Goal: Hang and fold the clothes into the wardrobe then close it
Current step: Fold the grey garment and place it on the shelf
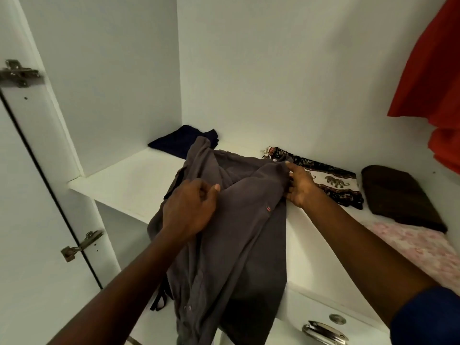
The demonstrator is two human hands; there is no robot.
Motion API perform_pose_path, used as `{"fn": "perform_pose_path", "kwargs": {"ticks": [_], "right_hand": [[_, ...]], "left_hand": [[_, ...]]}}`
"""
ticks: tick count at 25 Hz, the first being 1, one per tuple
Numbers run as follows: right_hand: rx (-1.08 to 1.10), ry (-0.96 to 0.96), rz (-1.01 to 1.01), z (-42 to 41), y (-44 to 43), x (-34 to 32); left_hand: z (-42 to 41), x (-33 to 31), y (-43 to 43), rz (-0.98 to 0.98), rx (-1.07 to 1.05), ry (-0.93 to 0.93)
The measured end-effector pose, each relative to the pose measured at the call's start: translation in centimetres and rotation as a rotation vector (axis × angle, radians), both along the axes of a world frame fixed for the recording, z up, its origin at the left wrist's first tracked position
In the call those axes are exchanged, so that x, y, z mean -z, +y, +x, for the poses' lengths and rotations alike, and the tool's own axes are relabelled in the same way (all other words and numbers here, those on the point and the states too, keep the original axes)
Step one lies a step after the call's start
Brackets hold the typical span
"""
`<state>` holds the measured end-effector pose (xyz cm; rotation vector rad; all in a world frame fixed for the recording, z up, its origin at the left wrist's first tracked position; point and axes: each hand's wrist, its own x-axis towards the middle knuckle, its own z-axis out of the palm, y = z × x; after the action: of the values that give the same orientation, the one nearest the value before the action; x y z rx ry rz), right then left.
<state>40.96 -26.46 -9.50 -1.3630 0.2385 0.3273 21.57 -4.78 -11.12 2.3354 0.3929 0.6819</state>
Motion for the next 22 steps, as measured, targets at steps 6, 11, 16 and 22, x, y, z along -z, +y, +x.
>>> {"fn": "perform_pose_path", "kwargs": {"ticks": [6, 11, 16, 22], "right_hand": [[0.008, 0.023, 0.019, 6.7, 2.7, -0.8], [0.100, -0.217, 0.109, 9.1, 5.8, -1.8], [-0.097, -0.316, -0.294, 9.6, 8.7, 0.6], [-0.102, -0.665, -0.838, 4.0, 7.2, -1.1]], "left_hand": [[8.1, 0.3, 0.2, 0.017, 0.139, 0.265], [8.6, 0.2, 2.5, -0.078, -0.082, -0.015], [8.9, 2.5, 4.0, -0.011, -0.161, 0.138], [8.6, 2.9, 4.8, -0.072, -0.051, 0.134]]}}
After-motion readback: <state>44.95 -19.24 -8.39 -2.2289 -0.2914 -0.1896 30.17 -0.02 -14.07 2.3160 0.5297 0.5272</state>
